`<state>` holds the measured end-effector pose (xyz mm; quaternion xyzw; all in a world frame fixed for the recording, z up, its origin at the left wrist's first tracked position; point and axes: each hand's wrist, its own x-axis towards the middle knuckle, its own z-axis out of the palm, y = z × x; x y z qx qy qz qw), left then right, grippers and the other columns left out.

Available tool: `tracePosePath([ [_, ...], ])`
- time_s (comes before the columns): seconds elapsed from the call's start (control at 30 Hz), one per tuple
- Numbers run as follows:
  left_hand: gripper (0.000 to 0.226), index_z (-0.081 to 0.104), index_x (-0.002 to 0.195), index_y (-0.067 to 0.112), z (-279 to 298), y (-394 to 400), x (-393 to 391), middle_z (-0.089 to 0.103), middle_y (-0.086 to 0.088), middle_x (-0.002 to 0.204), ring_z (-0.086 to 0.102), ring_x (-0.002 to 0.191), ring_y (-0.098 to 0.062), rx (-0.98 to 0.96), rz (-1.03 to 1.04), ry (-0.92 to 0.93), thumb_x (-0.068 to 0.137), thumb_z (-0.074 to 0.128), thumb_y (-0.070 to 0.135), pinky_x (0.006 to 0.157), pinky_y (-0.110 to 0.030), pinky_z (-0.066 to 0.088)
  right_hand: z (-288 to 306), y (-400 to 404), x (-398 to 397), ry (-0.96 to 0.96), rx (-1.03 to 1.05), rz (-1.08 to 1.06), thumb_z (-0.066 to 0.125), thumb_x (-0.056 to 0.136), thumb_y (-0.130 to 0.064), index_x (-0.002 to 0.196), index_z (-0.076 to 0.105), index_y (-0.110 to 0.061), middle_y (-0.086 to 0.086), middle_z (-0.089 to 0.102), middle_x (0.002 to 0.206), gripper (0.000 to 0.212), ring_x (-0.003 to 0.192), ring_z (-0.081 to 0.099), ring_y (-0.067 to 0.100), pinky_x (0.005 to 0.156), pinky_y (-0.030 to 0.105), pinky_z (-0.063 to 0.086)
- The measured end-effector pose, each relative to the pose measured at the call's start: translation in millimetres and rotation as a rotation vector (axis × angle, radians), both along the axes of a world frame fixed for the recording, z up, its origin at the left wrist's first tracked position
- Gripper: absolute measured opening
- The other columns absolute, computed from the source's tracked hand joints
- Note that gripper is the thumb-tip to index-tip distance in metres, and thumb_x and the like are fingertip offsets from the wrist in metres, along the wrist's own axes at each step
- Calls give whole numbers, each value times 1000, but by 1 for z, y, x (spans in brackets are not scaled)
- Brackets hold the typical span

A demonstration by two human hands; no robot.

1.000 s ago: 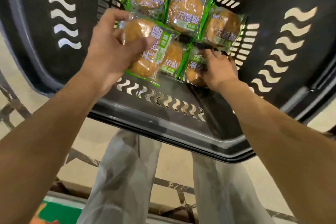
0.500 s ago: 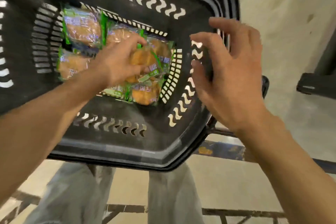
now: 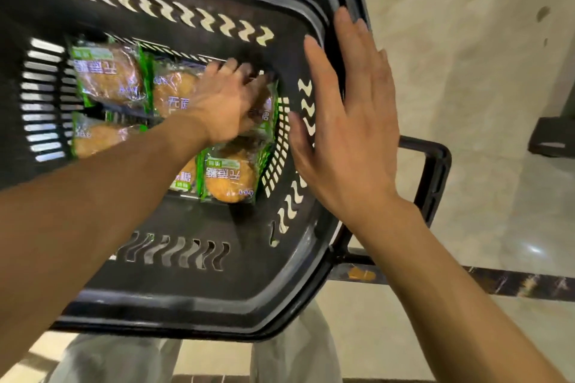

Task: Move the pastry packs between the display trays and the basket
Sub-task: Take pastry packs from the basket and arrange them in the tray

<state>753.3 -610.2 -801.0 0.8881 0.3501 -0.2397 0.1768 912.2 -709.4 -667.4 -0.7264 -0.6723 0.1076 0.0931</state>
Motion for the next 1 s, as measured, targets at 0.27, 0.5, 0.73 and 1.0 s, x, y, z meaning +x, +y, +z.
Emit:
tracePosePath([
  [0.27, 106, -3, 159, 18, -24, -31, -11, 20, -20, 160, 12, 150, -39, 36, 105, 95, 86, 68, 47, 122, -51, 18, -3, 0, 0, -12, -10, 11, 56, 97, -25, 152, 41, -6, 25, 24, 161, 60, 151, 20, 41, 123, 53, 18],
  [0.5, 99, 0, 160, 15, 14, -25, -4, 7, -18, 166, 4, 154, -37, 11, 37, 202, 90, 66, 41, 124, -54, 11, 2, 1, -2, 12, -56, -2, 55, 96, -27, 154, 38, -9, 25, 20, 163, 63, 153, 15, 41, 124, 52, 13],
  [0.73, 77, 27, 155, 14, 194, -35, -56, 36, -10, 157, 30, 147, -30, 205, 226, -78, 97, 48, 59, 120, -55, 22, 123, 12, -26, 194, -138, -24, 56, 97, -34, 151, 42, -13, 19, 34, 159, 60, 144, 32, 38, 120, 48, 28],
  [1.0, 61, 49, 144, 11, 516, -37, -168, 56, -10, 138, 55, 121, -32, 509, 595, -486, 100, 42, 54, 100, -47, 43, 399, 49, -107, 268, 67, 194, 50, 91, -43, 136, 59, -16, 9, 53, 146, 53, 127, 49, 35, 104, 48, 44],
])
